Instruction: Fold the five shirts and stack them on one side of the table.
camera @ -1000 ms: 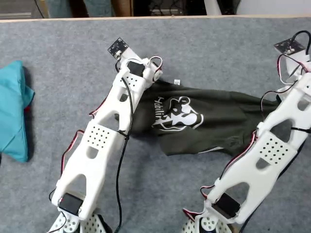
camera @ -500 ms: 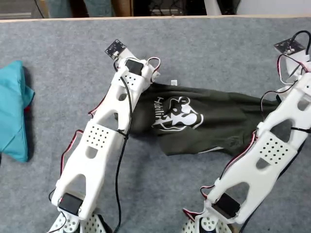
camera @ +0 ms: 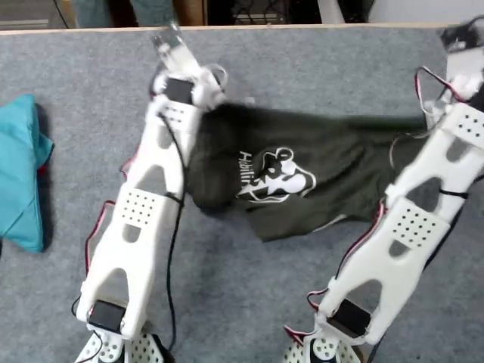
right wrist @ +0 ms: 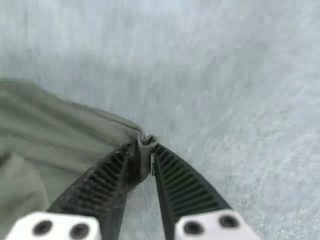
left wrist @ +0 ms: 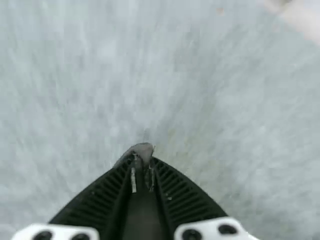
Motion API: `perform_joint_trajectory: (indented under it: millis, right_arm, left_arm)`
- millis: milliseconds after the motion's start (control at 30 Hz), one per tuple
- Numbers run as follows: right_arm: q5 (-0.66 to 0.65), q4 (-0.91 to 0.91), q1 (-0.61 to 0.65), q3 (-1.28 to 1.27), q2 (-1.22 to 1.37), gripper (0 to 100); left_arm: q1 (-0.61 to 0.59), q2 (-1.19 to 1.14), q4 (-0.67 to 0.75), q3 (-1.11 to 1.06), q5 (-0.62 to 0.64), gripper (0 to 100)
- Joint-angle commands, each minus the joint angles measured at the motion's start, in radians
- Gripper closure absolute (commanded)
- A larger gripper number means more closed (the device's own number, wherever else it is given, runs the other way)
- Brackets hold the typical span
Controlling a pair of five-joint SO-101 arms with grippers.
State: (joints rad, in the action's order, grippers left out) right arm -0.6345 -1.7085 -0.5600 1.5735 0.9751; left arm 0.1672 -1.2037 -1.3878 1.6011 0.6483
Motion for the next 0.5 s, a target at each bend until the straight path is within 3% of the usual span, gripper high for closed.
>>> perform_joint_trajectory:
  millis: [0, 200, 467]
  right_arm:
    - [0.087, -0.002, 0.064, 0.093, -0.147, 98.5]
    - [0.230, 0.005, 0.135, 0.099, -0.412, 98.5]
    - [0.384, 0.044, 0.086, 0.097, -0.783, 98.5]
  left_arm:
    - [-0.059, 0.232, -0.046, 0.065, -0.084, 97]
    - [-0.090, 0.525, -0.110, 0.068, -0.169, 97]
    - [-0.091, 0.985, -0.255, 0.067, -0.374, 97]
